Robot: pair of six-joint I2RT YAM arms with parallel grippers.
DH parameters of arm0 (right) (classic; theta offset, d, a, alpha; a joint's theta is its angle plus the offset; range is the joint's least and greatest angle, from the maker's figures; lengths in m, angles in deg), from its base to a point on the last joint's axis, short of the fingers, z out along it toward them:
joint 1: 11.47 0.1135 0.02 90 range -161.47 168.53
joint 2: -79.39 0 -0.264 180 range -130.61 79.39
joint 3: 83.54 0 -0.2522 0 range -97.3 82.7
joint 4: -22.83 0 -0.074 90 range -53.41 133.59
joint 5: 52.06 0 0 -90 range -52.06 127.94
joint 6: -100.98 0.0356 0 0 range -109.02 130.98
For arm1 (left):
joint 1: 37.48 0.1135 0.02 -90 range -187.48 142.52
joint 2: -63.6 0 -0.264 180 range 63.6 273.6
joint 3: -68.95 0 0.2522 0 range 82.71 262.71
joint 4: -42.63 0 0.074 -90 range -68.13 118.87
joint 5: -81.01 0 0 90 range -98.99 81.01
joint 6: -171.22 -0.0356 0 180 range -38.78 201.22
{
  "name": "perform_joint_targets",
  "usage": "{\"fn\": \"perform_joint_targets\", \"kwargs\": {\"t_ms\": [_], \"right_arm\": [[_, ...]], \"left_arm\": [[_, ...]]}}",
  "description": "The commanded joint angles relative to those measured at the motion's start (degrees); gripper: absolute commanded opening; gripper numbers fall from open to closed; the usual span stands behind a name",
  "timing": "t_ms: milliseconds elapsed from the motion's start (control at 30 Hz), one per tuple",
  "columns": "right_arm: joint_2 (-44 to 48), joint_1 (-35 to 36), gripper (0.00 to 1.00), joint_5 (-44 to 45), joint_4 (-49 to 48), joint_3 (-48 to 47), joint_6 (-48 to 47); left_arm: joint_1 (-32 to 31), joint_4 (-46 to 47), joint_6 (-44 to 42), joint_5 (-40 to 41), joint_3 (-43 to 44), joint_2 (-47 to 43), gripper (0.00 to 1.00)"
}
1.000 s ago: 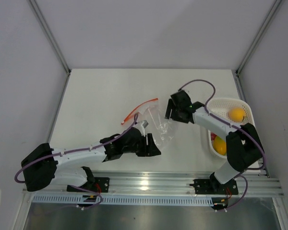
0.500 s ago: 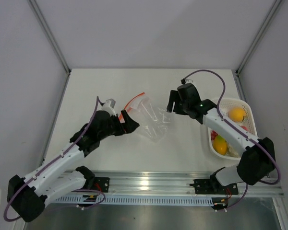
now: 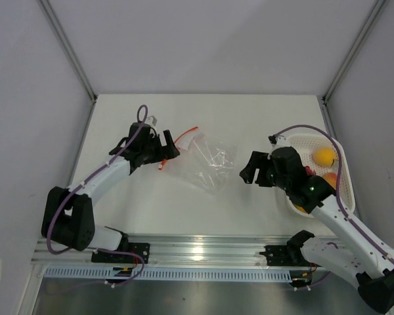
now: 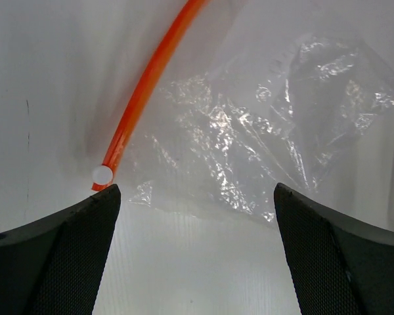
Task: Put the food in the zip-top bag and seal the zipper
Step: Pick up the zipper food storage bag at the center of the board.
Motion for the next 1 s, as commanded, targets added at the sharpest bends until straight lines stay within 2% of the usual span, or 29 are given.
{"fn": "perform_joint_targets", "kwargs": {"t_ms": [0,233,367,767,967], "right_arm": [[5.6,0.2,0.75,-1.0,3.3,1.3,0.8],[11.2,0.2,0.75,-2.3,4.2,4.9,-0.1],[11.8,0.2,0.75,-2.3,5.2,5.0,-0.9],[12.3,0.2,0.75,-5.1,5.0,5.3,-1.6],[12.1,0.2,0.75,-5.3,4.6,5.7,-1.5]], "left_arm": [[2.4,7.7,-2.5,-4.6,0.6,3.3,1.0],[2.6,13.7,-5.3,-13.3,5.0,11.4,0.99],[3.1,12.9,-5.8,-9.9,6.3,13.3,1.0],[4.3,12.7,-5.5,-12.1,12.4,21.3,0.99],[4.5,11.9,-5.0,-9.1,13.8,21.8,0.99]]}}
